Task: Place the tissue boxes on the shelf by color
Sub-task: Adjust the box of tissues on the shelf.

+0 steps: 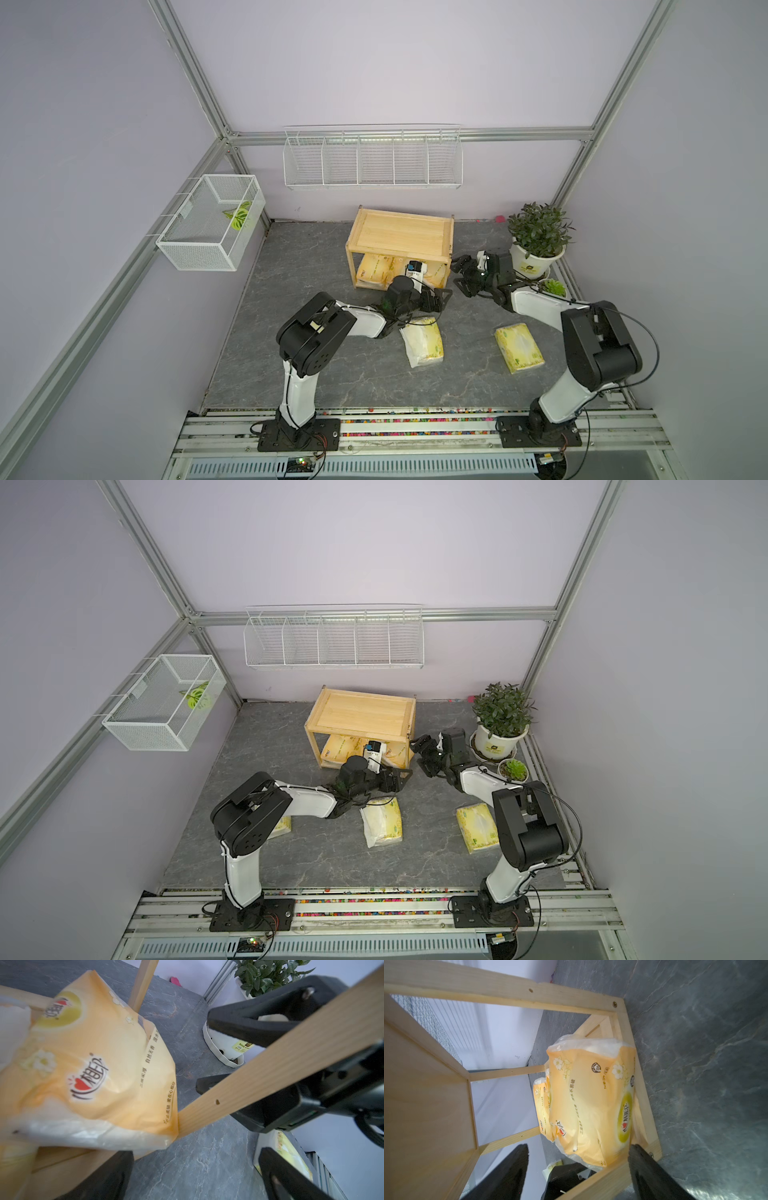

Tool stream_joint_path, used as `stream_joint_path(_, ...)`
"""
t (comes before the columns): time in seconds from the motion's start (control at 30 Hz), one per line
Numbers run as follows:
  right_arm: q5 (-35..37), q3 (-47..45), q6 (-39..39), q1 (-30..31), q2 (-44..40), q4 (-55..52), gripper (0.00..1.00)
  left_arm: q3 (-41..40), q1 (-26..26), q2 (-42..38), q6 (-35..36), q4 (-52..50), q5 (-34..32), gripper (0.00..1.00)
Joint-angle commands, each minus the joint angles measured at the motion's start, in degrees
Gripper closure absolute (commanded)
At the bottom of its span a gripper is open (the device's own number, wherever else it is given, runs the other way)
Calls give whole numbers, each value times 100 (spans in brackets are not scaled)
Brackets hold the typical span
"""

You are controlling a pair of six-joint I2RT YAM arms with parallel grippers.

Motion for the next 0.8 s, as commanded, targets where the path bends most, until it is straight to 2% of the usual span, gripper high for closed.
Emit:
stream_joint_path(0.0,205,137,-258,-79,137,-164,19,-386,7,-656,-47,183,77,0)
stream_joint_path(0.13,231,252,-414,-97,227,-283,20,-891,-45,-1753,7,-306,-206,0)
stream_joint_path(0.27,155,457,-431,-97,469,-284,20,-976,-36,-2529,165,-1374,-1002,0)
stream_joint_path(0.33,113,553,-385,-89,630,-250,20,-940,-29,-2741,388,-1736,-1277,0)
stream_joint_path(0.43,87,658,-363,-55,826,-199,22,-877,112,-2885,474,-2139,-1338,0)
stream_joint_path(0.77,39,685,-373,226,1134,-126,35,-1030,174,-3178,441,-2401,-1487,0)
